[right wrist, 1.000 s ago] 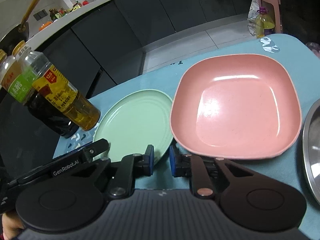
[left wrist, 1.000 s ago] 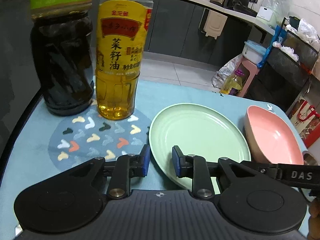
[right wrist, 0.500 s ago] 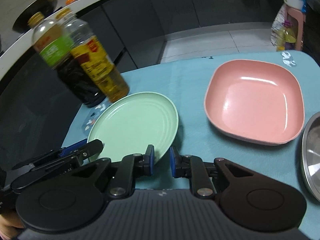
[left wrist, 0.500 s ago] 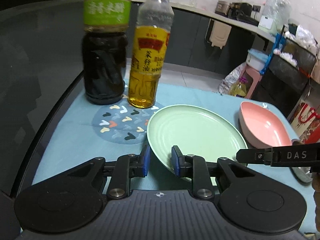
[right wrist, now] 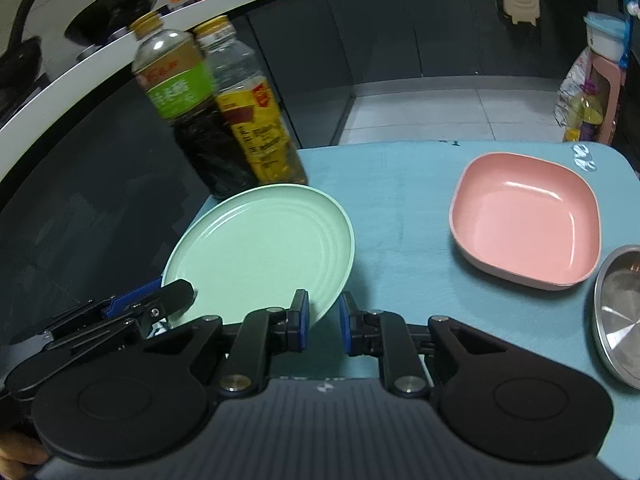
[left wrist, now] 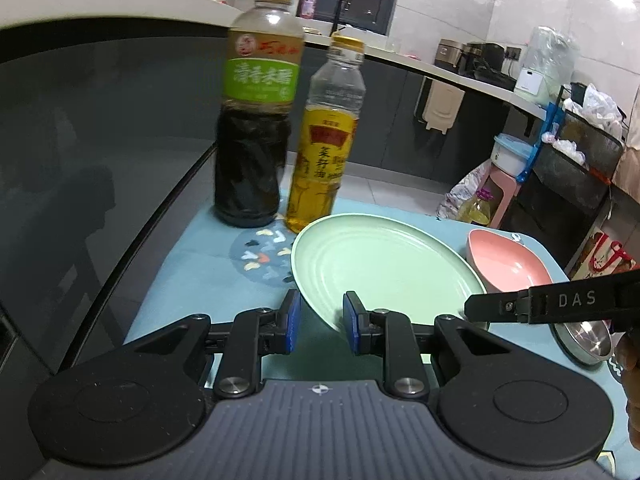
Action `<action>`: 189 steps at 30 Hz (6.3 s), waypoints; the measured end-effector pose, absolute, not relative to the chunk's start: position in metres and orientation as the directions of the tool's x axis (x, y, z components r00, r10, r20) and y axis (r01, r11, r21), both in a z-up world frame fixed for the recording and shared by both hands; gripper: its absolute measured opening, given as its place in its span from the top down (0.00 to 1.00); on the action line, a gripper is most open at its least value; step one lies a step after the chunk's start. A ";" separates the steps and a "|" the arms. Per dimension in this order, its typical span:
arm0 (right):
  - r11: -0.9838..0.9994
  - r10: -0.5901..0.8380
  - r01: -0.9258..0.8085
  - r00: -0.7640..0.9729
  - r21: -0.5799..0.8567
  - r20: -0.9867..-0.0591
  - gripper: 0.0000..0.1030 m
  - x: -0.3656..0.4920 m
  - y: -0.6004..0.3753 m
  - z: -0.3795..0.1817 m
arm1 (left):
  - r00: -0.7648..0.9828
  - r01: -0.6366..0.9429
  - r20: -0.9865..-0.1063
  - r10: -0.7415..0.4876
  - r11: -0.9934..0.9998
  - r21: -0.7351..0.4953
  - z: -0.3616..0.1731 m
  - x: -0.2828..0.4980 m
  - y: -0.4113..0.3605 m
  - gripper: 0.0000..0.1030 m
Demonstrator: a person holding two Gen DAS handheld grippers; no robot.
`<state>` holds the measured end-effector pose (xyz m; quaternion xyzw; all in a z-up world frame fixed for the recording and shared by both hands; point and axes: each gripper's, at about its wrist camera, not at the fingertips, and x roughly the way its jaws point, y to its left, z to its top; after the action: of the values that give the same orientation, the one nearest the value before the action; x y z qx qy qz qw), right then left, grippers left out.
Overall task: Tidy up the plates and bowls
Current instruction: 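Carry the green plate onto the bowl stack and lower it, then open the left gripper and withdraw from the green plate, then move the left gripper to the rim of the pink square dish, then grasp the rim of the pink square dish with the left gripper, then carry the pink dish over the green plate and lower it on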
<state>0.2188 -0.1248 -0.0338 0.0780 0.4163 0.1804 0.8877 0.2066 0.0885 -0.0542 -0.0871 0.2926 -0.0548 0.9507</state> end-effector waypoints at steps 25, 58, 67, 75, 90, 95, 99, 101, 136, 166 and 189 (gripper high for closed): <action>0.919 0.369 -0.329 0.531 0.216 -0.763 0.96 0.191 -0.069 -0.041 | 0.816 -0.038 -0.565 -0.123 0.964 -0.264 -0.079 0.158 0.137 0.80; 0.913 0.408 -0.255 0.540 0.320 -0.736 0.91 0.164 -0.118 -0.033 | 0.794 -0.084 -0.601 -0.095 0.961 -0.264 -0.068 0.134 0.122 0.75; 0.922 0.381 -0.202 0.625 0.331 -0.681 0.83 0.163 -0.170 -0.027 | 0.777 -0.004 -0.612 -0.147 0.971 -0.238 -0.056 0.149 0.071 0.75; 0.916 0.382 -0.189 0.672 0.353 -0.634 0.77 0.169 -0.209 -0.026 | 0.776 0.066 -0.607 -0.174 0.978 -0.195 -0.040 0.168 0.031 0.68; 0.916 0.350 -0.136 0.729 0.376 -0.588 0.76 0.185 -0.252 -0.017 | 0.726 0.100 -0.652 -0.219 0.971 -0.215 -0.032 0.204 -0.007 0.59; 0.920 0.308 -0.082 0.755 0.383 -0.579 0.76 0.192 -0.270 -0.015 | 0.716 0.130 -0.657 -0.237 0.969 -0.208 -0.031 0.219 -0.026 0.59; 0.928 0.243 -0.005 0.765 0.372 -0.596 0.76 0.208 -0.285 -0.012 | 0.709 0.162 -0.656 -0.258 0.965 -0.204 -0.030 0.233 -0.044 0.59; 0.928 0.224 0.018 0.771 0.372 -0.597 0.76 0.220 -0.290 -0.010 | 0.704 0.170 -0.660 -0.262 0.965 -0.201 -0.031 0.243 -0.052 0.59; 0.956 0.121 0.119 0.670 0.267 -0.732 0.97 0.289 -0.284 -0.069 | 0.647 0.240 -0.709 -0.279 0.958 -0.158 -0.072 0.314 -0.102 0.81; 0.962 0.179 0.048 0.635 0.270 -0.752 0.97 0.285 -0.259 -0.071 | 0.616 0.034 -0.739 -0.272 0.947 -0.321 -0.085 0.341 -0.060 0.61; 0.963 0.264 -0.146 0.696 0.228 -0.668 0.96 0.242 -0.208 -0.036 | 0.735 0.077 -0.631 -0.247 0.955 -0.285 -0.039 0.246 -0.001 0.81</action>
<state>0.2416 -0.2080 -0.0361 0.0790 0.3734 0.1116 0.9175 0.2456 -0.0012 -0.0388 -0.1208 0.3532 -0.0877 0.9236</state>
